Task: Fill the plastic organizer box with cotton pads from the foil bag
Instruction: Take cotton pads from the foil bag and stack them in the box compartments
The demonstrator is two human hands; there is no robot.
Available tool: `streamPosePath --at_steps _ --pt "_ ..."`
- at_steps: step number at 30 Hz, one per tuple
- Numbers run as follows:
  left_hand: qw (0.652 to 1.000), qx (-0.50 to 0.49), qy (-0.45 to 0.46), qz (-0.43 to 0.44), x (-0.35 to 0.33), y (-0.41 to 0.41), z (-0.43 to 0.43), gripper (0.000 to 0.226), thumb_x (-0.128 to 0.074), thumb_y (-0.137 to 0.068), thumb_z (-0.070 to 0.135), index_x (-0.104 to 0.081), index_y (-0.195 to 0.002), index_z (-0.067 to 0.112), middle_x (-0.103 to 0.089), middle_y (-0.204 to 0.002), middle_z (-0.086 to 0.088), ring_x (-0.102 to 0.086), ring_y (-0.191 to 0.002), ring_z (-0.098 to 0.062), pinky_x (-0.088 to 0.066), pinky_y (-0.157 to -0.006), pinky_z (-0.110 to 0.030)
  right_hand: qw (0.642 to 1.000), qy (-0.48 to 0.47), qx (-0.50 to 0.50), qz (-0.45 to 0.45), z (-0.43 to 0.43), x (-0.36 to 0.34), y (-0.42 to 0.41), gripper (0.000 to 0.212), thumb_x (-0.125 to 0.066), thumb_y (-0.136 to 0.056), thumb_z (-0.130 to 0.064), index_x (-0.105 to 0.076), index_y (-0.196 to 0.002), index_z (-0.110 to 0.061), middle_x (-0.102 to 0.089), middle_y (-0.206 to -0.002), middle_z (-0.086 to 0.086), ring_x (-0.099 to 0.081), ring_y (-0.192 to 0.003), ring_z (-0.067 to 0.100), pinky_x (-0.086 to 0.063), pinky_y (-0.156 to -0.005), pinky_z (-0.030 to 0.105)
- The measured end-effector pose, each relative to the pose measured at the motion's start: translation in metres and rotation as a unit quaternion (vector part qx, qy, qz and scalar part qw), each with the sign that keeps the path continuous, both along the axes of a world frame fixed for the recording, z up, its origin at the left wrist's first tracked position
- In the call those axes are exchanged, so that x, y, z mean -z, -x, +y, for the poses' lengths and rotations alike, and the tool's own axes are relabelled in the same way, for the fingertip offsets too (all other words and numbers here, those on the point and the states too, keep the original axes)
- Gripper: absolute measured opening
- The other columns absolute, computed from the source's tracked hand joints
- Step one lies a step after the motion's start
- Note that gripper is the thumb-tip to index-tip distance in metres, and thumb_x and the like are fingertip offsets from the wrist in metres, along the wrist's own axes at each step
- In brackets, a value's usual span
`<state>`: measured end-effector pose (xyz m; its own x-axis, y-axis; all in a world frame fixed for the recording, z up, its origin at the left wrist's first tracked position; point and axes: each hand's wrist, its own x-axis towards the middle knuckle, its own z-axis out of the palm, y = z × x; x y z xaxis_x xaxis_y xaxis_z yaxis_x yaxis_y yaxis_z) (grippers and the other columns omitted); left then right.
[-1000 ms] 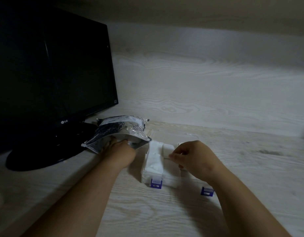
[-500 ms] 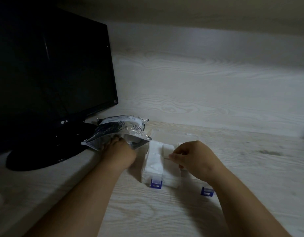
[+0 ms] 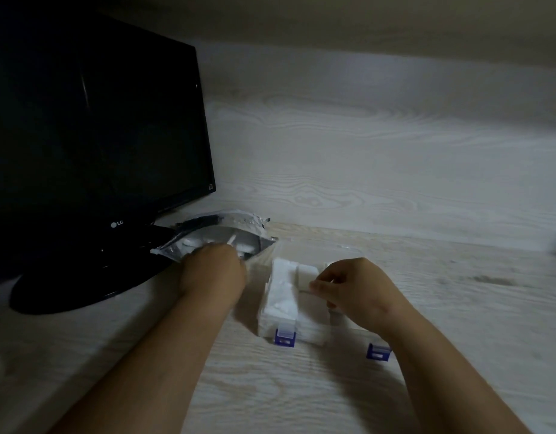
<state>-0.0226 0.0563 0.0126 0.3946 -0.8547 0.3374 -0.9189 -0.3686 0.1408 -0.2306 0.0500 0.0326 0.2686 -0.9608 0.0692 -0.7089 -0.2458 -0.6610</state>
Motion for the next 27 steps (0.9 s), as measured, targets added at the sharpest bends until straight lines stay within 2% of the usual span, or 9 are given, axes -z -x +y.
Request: streamPosePath --at_steps 3,7,9,12,16,20,23,25,27 --pt "0.999 0.009 0.04 -0.004 -0.004 0.003 0.004 0.035 -0.046 -0.094 0.034 -0.07 -0.095 0.008 -0.069 -0.1 -0.012 -0.065 -0.094 -0.028 -0.046 -0.072 -0.029 1.0 0.003 0.0 -0.005 0.0 0.001 0.001 0.016 -0.067 -0.087 -0.037 -0.074 -0.083 -0.023 -0.072 -0.069 -0.004 -0.069 -0.063 0.011 -0.051 -0.055 0.018" --pt "0.995 0.051 0.086 0.022 -0.005 0.0 0.006 0.013 -0.059 -0.084 0.02 -0.065 -0.095 0.017 -0.067 -0.102 -0.006 -0.062 -0.098 -0.028 -0.047 -0.079 -0.032 1.0 0.006 0.0 -0.006 0.0 0.001 0.0 0.017 -0.067 -0.086 -0.037 -0.074 -0.081 -0.022 -0.072 -0.068 -0.004 -0.069 -0.064 0.012 -0.055 -0.062 0.026" --pt "0.984 0.077 0.133 0.089 -0.003 0.001 0.008 0.005 -0.061 -0.078 0.015 -0.059 -0.082 0.017 -0.063 -0.089 -0.003 -0.059 -0.09 -0.028 -0.046 -0.072 -0.033 1.0 0.008 0.003 -0.006 -0.001 0.001 0.0 0.016 -0.067 -0.086 -0.036 -0.073 -0.081 -0.022 -0.071 -0.068 -0.003 -0.067 -0.061 0.011 -0.053 -0.058 0.023" --pt "0.952 0.085 0.206 0.211 -0.001 0.004 0.007 0.014 -0.061 -0.074 0.011 -0.048 -0.069 0.014 -0.053 -0.068 0.001 -0.052 -0.072 -0.029 -0.036 -0.059 -0.032 1.0 0.012 0.004 -0.008 -0.001 0.0 0.001 0.015 -0.065 -0.088 -0.033 -0.073 -0.081 -0.022 -0.071 -0.066 -0.004 -0.062 -0.054 0.005 -0.043 -0.046 0.011" --pt "0.899 0.101 0.268 0.331 -0.006 0.005 0.008 0.012 -0.061 -0.073 0.004 -0.054 -0.068 0.011 -0.058 -0.067 -0.001 -0.052 -0.068 -0.024 -0.038 -0.056 -0.029 1.0 0.02 0.005 -0.018 -0.001 -0.001 0.002 0.013 -0.064 -0.088 -0.028 -0.073 -0.079 -0.025 -0.071 -0.067 -0.004 -0.06 -0.05 0.001 -0.04 -0.042 0.008" --pt "0.844 0.157 0.266 0.439 -0.006 0.013 0.006 0.021 -0.062 -0.076 -0.006 -0.057 -0.069 0.013 -0.062 -0.062 -0.006 -0.056 -0.056 -0.016 -0.043 -0.054 -0.025 0.997 0.012 0.019 -0.08 -0.001 -0.002 0.002 0.013 -0.064 -0.087 -0.019 -0.072 -0.078 -0.022 -0.071 -0.068 -0.002 -0.058 -0.047 0.0 -0.045 -0.045 0.015" --pt "0.8 0.219 0.218 0.515 -0.005 0.021 0.007 0.023 -0.061 -0.081 -0.011 -0.055 -0.073 0.01 -0.064 -0.061 -0.013 -0.062 -0.051 -0.016 -0.05 -0.051 -0.026 0.984 0.005 0.031 -0.174 -0.002 -0.003 0.001 0.007 -0.069 -0.087 -0.018 -0.068 -0.081 -0.014 -0.073 -0.074 0.003 -0.067 -0.062 0.014 -0.059 -0.064 0.031" --pt "0.792 0.255 0.182 0.525 -0.005 0.026 0.009 0.021 -0.06 -0.083 -0.01 -0.054 -0.076 0.008 -0.066 -0.063 -0.014 -0.067 -0.055 -0.02 -0.052 -0.053 -0.027 0.968 -0.002 0.033 -0.247 -0.001 -0.004 0.0 0.012 -0.071 -0.086 -0.014 -0.061 -0.083 -0.009 -0.073 -0.077 0.009 -0.071 -0.073 0.026 -0.061 -0.073 0.041" --pt "0.793 0.276 0.156 0.521 -0.005 0.03 0.011 0.018 -0.06 -0.085 -0.01 -0.054 -0.078 0.006 -0.067 -0.065 -0.014 -0.07 -0.06 -0.023 -0.055 -0.056 -0.029 0.95 -0.02 0.022 -0.311 0.001 -0.007 -0.001 0.016 -0.071 -0.085 -0.007 -0.055 -0.083 -0.007 -0.072 -0.08 0.016 -0.071 -0.075 0.03 -0.06 -0.077 0.043"
